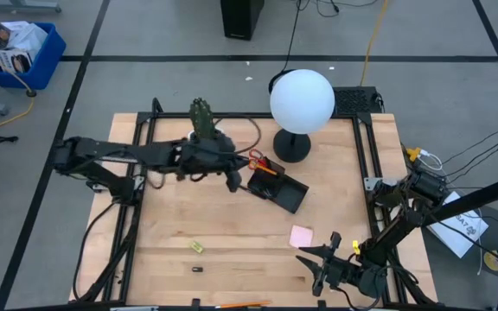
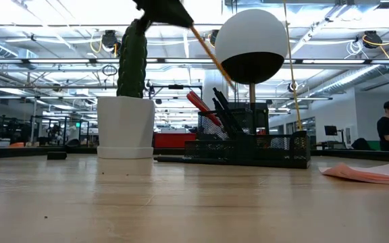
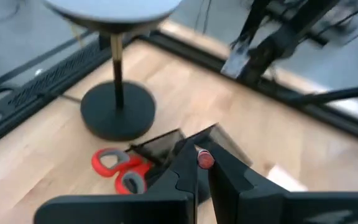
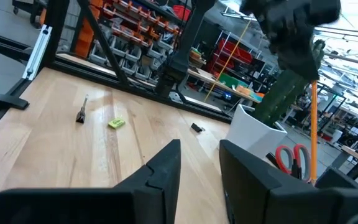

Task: Pick and place office supplies into organizer
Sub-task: Put the orange pencil into the black desk organizer

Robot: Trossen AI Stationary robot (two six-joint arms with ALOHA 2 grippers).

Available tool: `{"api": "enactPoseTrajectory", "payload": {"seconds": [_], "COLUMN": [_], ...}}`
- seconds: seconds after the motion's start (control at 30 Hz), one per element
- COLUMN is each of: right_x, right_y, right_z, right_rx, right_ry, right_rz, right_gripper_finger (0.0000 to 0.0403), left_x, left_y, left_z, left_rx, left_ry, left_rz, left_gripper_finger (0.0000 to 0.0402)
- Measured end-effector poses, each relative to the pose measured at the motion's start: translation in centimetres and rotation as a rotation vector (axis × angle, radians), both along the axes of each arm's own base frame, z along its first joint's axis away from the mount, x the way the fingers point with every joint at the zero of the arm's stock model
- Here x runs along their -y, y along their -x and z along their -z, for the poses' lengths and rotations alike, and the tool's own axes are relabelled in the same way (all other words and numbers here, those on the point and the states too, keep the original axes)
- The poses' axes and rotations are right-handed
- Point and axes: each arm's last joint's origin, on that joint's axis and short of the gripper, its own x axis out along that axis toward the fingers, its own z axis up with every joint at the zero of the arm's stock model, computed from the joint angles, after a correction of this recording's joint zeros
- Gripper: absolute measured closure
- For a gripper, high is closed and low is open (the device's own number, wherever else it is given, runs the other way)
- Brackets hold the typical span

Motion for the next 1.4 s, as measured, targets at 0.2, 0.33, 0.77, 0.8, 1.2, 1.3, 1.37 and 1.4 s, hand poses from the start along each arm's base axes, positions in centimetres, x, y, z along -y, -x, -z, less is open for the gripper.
{"api": "enactPoseTrajectory", "payload": {"seconds": [0.2, 0.33, 0.77, 0.8, 1.2, 1.3, 1.37, 1.4], "right_x": [0.0, 0.0, 0.0, 0.0, 0.0, 0.0, 0.1, 0.1], "right_y": [0.0, 0.0, 0.0, 0.0, 0.0, 0.0, 0.0, -0.1], "right_z": [0.0, 0.0, 0.0, 0.0, 0.1, 0.4, 0.5, 0.6], "right_rx": [0.004, 0.008, 0.009, 0.009, 0.002, -0.002, -0.005, -0.005], "right_ry": [-0.010, -0.023, -0.027, -0.027, -0.016, -0.020, -0.023, -0.027], "right_rz": [0.000, -0.003, -0.004, -0.004, -0.004, -0.004, -0.001, 0.002], "right_gripper_finger": [0.0301, 0.0300, 0.0302, 0.0302, 0.0303, 0.0303, 0.0303, 0.0303], "left_x": [-1.0, -1.4, -1.9, -2.0, -1.7, -1.7, -1.7, -1.7], "left_y": [-2.7, -4.4, -7.9, -7.9, -7.9, -7.9, -7.9, -7.9], "left_z": [1.0, 1.9, 5.3, 5.4, 5.3, 5.3, 5.3, 5.3], "left_rx": [-0.098, -0.138, -0.262, -0.263, -0.275, -0.278, -0.274, -0.272], "left_ry": [-0.007, -0.018, -0.012, -0.013, -0.039, -0.047, -0.031, -0.021], "left_rz": [-0.002, -0.001, 0.011, 0.012, 0.076, 0.101, 0.091, 0.084], "left_gripper_finger": [0.0383, 0.0383, 0.0368, 0.0368, 0.0334, 0.0295, 0.0269, 0.0258]}}
